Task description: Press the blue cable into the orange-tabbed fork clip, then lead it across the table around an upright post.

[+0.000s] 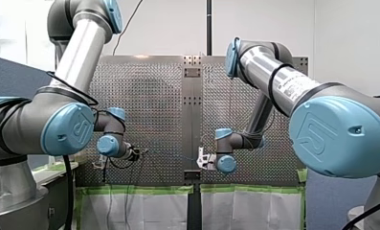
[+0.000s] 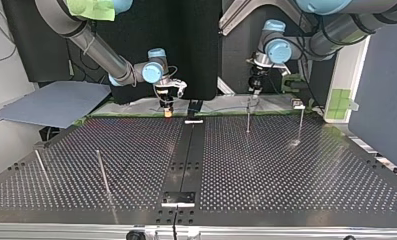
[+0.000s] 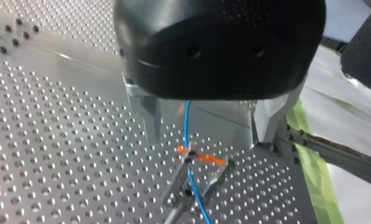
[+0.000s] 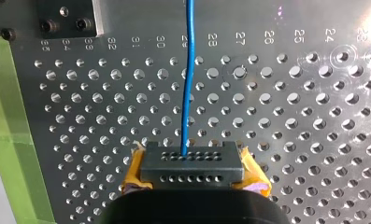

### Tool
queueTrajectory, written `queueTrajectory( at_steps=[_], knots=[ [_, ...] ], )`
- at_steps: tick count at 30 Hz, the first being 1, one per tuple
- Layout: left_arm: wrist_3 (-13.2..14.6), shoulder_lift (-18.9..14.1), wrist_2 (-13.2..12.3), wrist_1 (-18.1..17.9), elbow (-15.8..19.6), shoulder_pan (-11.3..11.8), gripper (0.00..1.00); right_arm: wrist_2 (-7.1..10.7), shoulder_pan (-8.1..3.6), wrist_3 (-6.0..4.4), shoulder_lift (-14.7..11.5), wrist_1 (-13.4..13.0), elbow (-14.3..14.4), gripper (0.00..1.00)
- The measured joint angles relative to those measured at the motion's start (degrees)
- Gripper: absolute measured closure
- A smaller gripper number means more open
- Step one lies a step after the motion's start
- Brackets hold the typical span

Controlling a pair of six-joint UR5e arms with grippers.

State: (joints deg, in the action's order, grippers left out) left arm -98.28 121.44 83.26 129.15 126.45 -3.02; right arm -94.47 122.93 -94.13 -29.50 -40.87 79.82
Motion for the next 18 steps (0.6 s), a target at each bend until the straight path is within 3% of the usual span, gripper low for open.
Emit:
queueTrajectory(
  at_steps=[18],
  knots=[
    [0.4, 1.2, 5.3, -1.1, -0.3, -2.3, 0.0, -0.01, -0.07, -0.1, 0.2, 0.0, 0.0, 1.0]
  ],
)
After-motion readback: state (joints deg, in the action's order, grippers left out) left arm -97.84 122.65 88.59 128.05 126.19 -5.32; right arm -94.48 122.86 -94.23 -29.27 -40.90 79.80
